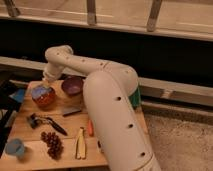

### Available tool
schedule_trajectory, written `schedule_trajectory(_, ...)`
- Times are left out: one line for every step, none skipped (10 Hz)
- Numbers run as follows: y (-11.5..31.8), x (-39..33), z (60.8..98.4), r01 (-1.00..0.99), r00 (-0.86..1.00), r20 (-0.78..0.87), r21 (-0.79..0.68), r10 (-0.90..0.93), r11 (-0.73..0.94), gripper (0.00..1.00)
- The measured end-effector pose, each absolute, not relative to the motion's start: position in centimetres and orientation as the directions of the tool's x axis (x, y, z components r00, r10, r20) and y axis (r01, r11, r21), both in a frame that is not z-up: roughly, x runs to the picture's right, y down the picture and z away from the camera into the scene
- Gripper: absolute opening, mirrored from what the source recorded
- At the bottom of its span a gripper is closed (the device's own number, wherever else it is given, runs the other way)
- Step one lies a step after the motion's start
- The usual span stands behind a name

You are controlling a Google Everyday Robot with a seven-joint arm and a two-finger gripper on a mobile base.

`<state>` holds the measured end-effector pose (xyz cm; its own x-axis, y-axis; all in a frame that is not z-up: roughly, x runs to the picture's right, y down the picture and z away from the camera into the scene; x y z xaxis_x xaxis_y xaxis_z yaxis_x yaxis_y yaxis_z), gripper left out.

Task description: Wipe red bowl with sponge

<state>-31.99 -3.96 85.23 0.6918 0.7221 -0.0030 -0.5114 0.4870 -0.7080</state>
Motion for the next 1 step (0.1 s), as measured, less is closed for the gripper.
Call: schedule_trajectory(-3.98, -31.91, 85.27, -0.512, 0.691, -0.004, -0.708, 0.723, 0.487, 0.00)
